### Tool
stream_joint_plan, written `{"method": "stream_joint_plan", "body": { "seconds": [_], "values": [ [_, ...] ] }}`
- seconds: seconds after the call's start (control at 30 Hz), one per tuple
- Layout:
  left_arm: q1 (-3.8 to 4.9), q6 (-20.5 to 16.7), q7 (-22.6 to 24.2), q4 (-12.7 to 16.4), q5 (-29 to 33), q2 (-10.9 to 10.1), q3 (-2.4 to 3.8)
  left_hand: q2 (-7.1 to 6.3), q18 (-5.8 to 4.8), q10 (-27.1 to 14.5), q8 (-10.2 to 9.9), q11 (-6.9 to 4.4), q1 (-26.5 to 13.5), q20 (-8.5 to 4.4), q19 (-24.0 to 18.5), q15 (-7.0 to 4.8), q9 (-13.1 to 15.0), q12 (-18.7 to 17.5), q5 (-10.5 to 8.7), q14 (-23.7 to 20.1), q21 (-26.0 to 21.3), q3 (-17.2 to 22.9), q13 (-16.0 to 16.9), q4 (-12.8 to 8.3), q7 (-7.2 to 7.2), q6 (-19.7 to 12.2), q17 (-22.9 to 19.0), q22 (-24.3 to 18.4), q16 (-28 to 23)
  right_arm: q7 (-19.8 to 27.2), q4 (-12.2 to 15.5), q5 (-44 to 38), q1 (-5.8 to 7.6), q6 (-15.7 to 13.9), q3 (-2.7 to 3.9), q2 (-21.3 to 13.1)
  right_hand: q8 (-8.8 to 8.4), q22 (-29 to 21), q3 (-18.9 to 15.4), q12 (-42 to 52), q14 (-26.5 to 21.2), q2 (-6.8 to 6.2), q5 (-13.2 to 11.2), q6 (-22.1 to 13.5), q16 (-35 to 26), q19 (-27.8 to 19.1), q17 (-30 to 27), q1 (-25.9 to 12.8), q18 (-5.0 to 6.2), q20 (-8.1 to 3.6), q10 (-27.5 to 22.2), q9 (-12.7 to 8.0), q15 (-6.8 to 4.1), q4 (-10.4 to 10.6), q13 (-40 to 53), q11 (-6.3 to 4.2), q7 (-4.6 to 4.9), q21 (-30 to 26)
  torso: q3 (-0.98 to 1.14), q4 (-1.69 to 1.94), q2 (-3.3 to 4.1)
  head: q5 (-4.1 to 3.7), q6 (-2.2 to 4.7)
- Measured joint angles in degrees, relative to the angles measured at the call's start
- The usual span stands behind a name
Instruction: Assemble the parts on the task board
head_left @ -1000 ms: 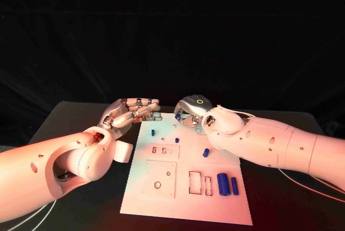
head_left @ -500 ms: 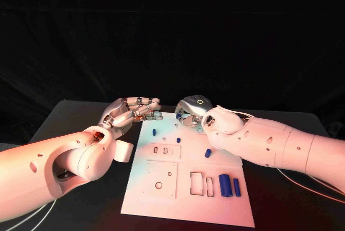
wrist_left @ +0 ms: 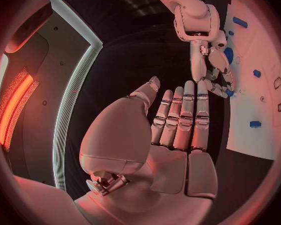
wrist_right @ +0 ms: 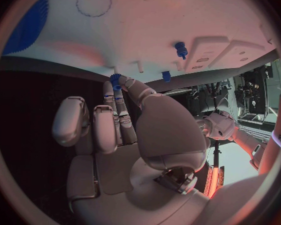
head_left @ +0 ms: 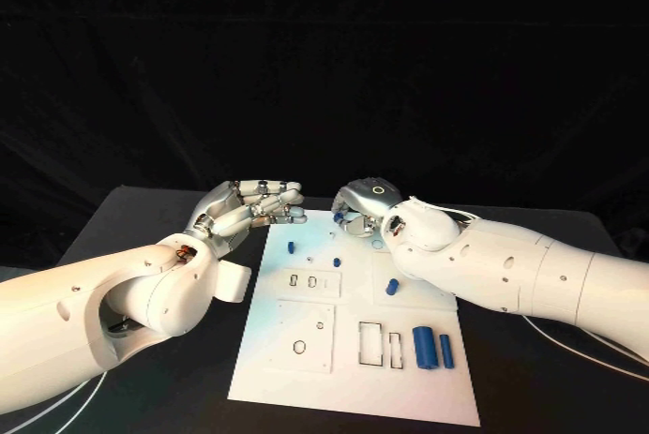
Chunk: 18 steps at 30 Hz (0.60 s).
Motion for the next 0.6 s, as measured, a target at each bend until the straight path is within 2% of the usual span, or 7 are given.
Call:
{"method": "stream_joint_plan", "body": {
  "seconds": [0.3, 0.33, 0.43, 0.47, 0.6],
  "values": [
    [0.07, 0.0, 0.0, 0.0, 0.0, 0.0, 0.00, 0.00, -0.01, 0.0, 0.0, 0.00, 0.0, 0.00, 0.0, 0.00, 0.0, 0.0, 0.00, 0.0, 0.0, 0.0, 0.0, 0.0, 0.00, 0.0, 0.0, 0.0, 0.0, -0.2, -0.6, 0.0, -0.07, 0.7, -0.06, 0.5, -0.11, -0.5, 0.3, -0.3, 0.0, -0.45, -0.1, 0.0, 0.0, 0.0, -0.1, -0.5, 0.01, -0.02, -0.1, 0.1, 0.00, 0.3, 0.0, 0.10, 0.01, -0.4, -0.03, 0.03, 0.06, -0.05, 0.08],
    [0.08, 0.0, 0.0, 0.0, 0.0, 0.0, 0.00, 0.00, 0.00, 0.0, 0.0, 0.00, 0.0, 0.00, 0.0, 0.00, 0.0, 0.0, 0.00, 0.0, 0.0, 0.0, 0.0, 0.0, 0.00, 0.0, 0.0, 0.0, 0.0, -0.2, -0.7, 0.0, -0.07, 0.7, -0.06, 0.5, -0.11, -0.7, 0.3, -0.5, 0.0, -0.46, -0.1, -0.2, 0.0, -0.2, -0.2, -0.5, 0.01, -0.19, -0.3, 0.1, 0.00, 0.3, -0.1, 0.36, 0.20, -0.6, -0.03, 0.03, 0.07, -0.05, 0.08],
    [0.13, 0.0, 0.0, 0.1, 0.0, -0.1, 0.00, 0.00, 0.00, 0.0, 0.0, 0.00, 0.0, 0.00, 0.0, 0.00, 0.0, 0.0, 0.00, 0.0, 0.0, 0.0, 0.0, 0.0, 0.00, 0.0, 0.0, 0.0, 0.0, -0.3, -0.9, 0.0, -0.07, 1.1, -0.06, 0.6, -0.83, -2.0, 0.3, -1.5, 0.0, -1.10, -0.1, -2.2, -0.4, -1.1, -0.9, -1.0, 0.01, 0.25, -2.0, 0.0, 0.25, 1.0, -0.6, 0.83, 0.65, -1.6, -0.04, 0.03, 0.08, -0.01, 0.05],
    [0.15, 0.0, 0.0, 0.1, 0.0, -0.1, 0.00, 0.00, 0.00, 0.0, 0.0, 0.00, 0.0, 0.00, 0.0, 0.00, 0.0, 0.0, 0.00, 0.0, 0.0, 0.0, 0.0, 0.0, 0.00, 0.0, 0.0, 0.0, 0.0, -0.4, -1.0, -0.1, -0.07, 1.2, -0.06, 0.7, -0.87, -2.7, 0.6, -2.0, 0.0, -1.56, -0.2, -3.0, -0.8, -1.5, -1.4, -1.0, 0.01, 0.44, -2.8, -0.1, 0.66, 1.2, -0.8, 1.01, 0.81, -2.1, -0.04, 0.03, 0.08, -0.01, 0.05],
    [0.20, 0.0, 0.0, 0.1, 0.0, -0.1, 0.00, 0.00, 0.00, 0.0, 0.0, 0.00, 0.0, 0.00, 0.0, 0.00, 0.0, 0.0, 0.00, 0.0, 0.0, 0.0, 0.0, 0.0, 0.00, 0.0, 0.0, 0.0, 0.0, -0.7, -1.3, -0.1, -0.03, 1.3, -0.03, 0.7, -0.87, -5.8, 0.5, -2.7, 0.0, -2.64, -0.6, -5.4, -2.6, -2.9, -3.7, -1.3, 0.02, 1.01, -5.2, -0.8, 1.05, 1.4, -1.4, 1.79, 1.13, -4.5, -0.04, 0.00, 0.08, -0.01, 0.04]
  ]
}}
